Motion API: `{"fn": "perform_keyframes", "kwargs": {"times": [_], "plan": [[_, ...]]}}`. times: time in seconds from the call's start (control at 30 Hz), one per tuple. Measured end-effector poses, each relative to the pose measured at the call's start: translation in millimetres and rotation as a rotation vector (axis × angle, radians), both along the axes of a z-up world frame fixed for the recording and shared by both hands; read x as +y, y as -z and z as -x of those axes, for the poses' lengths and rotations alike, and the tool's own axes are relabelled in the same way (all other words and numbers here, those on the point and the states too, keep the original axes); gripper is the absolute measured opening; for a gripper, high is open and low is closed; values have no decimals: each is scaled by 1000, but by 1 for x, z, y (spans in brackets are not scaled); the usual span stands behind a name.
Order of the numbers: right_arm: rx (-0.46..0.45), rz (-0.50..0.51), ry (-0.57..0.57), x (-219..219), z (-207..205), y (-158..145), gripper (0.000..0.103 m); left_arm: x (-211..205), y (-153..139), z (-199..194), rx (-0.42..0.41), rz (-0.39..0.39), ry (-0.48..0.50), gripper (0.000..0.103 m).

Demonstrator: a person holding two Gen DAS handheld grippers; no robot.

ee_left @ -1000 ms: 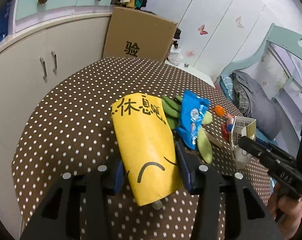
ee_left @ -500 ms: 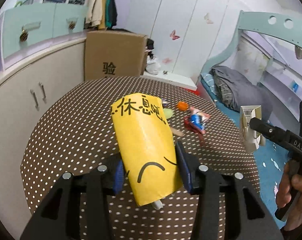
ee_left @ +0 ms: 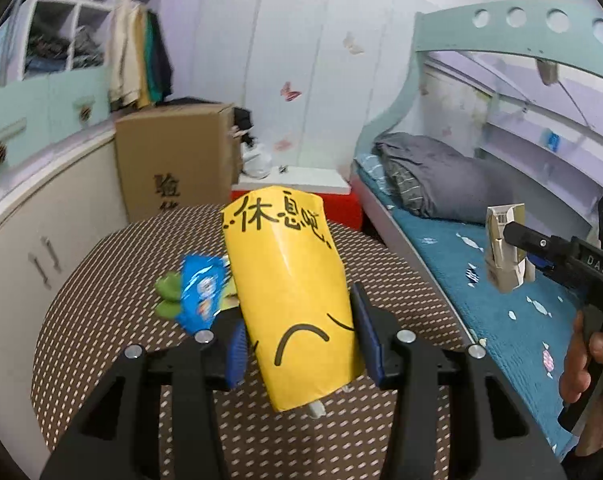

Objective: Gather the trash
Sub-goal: 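Carry both items over the bin and open both grippers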

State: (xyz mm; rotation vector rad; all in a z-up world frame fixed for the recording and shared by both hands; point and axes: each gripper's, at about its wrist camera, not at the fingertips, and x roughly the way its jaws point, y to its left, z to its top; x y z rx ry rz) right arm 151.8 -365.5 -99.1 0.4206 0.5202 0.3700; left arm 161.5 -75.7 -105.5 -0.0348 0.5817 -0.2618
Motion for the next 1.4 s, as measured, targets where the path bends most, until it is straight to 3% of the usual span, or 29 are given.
{"fn": "perform_keyframes", "kwargs": {"times": [0.47,0.87,1.1,1.4], "plan": [[22,27,253,-96,29,-4,41,-121,-17,-11,-42,-96,211,46],[164,46,396,-157,15,37,41,-231,-4,-32,12,-150,382,46],[253,-23,449,-191,-6,73,41,-291,37,-59,118,-211,456,46],[391,-135,491,-222,-30,142,41,-339,118,-96,341,-306,500,47]]}}
